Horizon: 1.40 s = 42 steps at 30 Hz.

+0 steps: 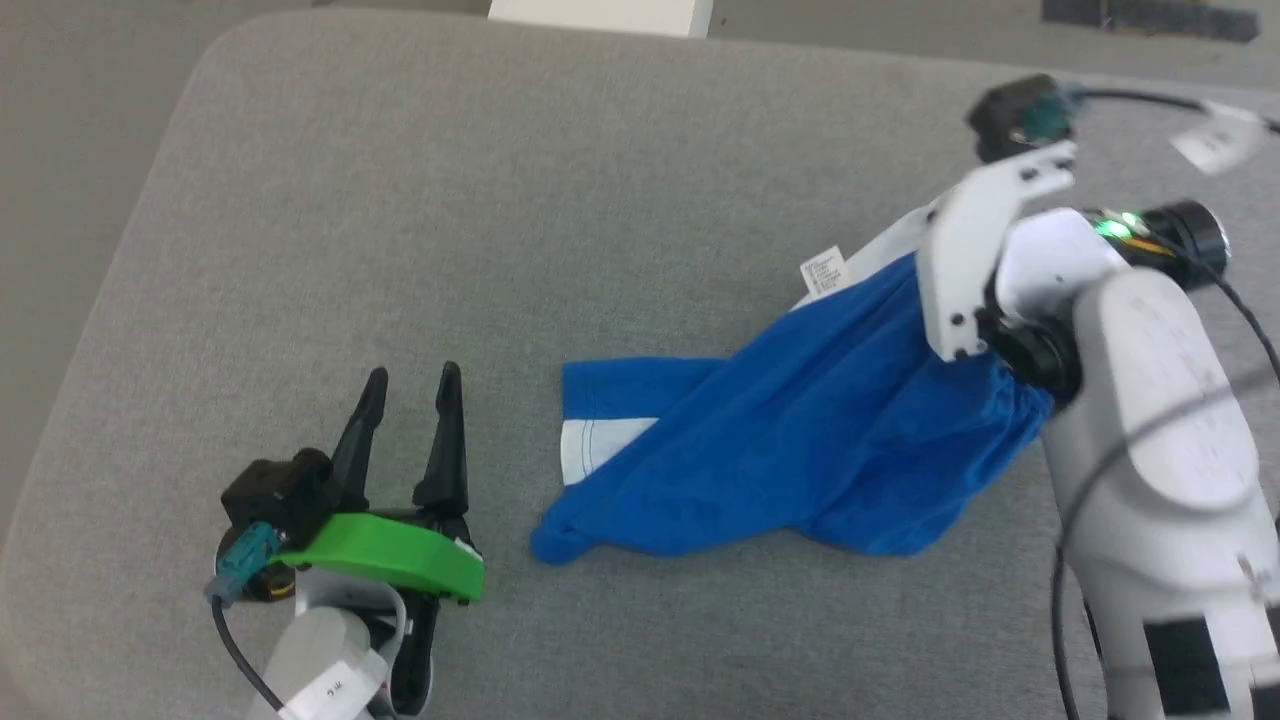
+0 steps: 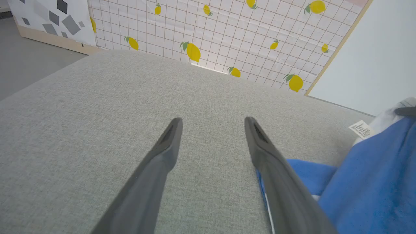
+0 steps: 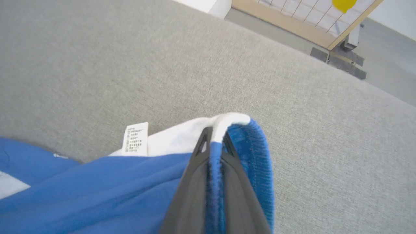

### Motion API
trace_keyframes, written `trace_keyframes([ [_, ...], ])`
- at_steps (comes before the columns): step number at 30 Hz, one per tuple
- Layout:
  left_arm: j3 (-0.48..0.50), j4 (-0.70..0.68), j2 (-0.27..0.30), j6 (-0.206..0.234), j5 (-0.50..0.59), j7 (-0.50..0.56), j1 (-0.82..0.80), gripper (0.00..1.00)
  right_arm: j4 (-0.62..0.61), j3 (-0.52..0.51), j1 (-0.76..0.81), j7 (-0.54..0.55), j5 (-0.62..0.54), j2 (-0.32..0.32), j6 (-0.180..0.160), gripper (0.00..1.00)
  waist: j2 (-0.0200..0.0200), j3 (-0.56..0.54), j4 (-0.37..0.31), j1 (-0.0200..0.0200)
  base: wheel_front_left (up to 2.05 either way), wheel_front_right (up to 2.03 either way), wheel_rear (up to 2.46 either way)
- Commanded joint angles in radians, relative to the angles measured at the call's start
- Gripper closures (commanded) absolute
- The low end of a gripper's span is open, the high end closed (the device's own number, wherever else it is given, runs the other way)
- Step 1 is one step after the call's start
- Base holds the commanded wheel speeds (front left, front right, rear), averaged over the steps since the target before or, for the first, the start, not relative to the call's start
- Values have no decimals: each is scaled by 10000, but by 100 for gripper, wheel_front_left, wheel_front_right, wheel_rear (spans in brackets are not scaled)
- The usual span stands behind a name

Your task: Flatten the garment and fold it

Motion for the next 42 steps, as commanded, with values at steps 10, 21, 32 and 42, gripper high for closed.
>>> trace_keyframes([
  [10,-77,93,-102,89,44,0,605,0,-3935,-1664,4569,-1872,1844,-6,-15,100,0,-1299,-814,-1,0,0,0],
  [21,-230,6,-109,118,-197,376,882,0,-3801,-2564,7052,-2088,3164,-6,-15,51,0,-1422,-1014,-1,0,0,0],
  [32,-239,-147,-15,248,-312,570,1049,0,-5039,-2766,7405,-2255,2911,-6,-15,0,0,-1662,-1200,-1,0,0,0],
  [42,-463,-327,9,234,-358,764,920,0,-5903,-2329,6502,1255,1685,-6,-15,0,0,-1440,-1268,-1,0,0,0],
])
